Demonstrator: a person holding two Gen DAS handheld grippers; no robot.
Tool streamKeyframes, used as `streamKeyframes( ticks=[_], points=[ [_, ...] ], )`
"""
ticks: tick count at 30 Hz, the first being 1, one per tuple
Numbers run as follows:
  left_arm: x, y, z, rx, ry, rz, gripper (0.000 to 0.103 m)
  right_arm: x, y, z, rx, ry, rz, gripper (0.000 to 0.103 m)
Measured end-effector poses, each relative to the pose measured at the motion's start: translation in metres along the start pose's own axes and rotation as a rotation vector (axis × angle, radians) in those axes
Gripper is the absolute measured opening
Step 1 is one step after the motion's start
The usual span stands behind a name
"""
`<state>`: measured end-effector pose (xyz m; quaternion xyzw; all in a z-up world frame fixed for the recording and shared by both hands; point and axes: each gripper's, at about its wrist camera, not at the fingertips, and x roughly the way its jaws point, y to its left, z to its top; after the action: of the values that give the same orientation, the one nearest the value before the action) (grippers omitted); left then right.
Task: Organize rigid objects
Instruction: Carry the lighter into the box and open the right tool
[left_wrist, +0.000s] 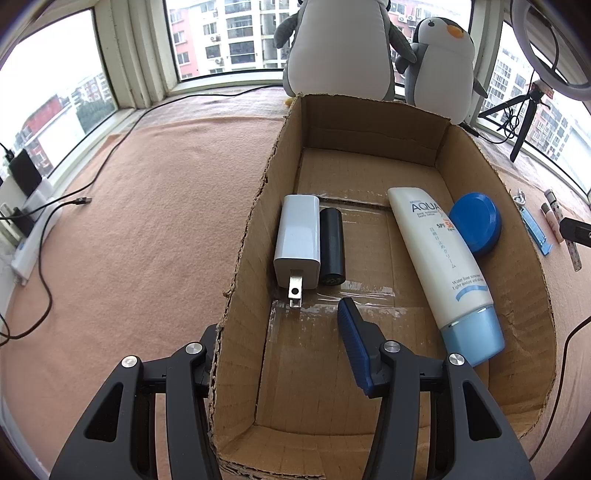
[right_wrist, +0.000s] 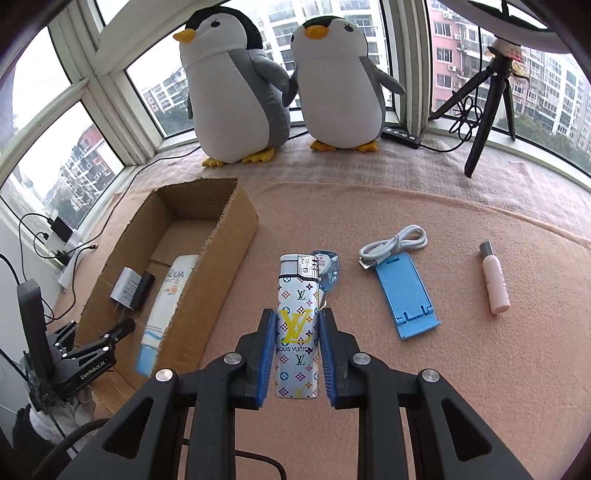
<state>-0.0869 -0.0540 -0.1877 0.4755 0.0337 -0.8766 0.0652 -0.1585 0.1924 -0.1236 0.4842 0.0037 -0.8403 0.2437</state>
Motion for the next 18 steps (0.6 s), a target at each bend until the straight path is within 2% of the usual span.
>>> streamKeyframes(
  ticks=[12,18],
  points=[
    [0.0,0.0,0.0,-0.002,0.0,-0.003,0.052,0.02,0.086,0.032,-0.123,-0.007,0.122,0.021],
    [0.0,0.0,-0.001,-0.006,-0.001,-0.007,0.052,0.039,0.106,0.032,-0.137,0.025,0.145,0.021]
  ],
)
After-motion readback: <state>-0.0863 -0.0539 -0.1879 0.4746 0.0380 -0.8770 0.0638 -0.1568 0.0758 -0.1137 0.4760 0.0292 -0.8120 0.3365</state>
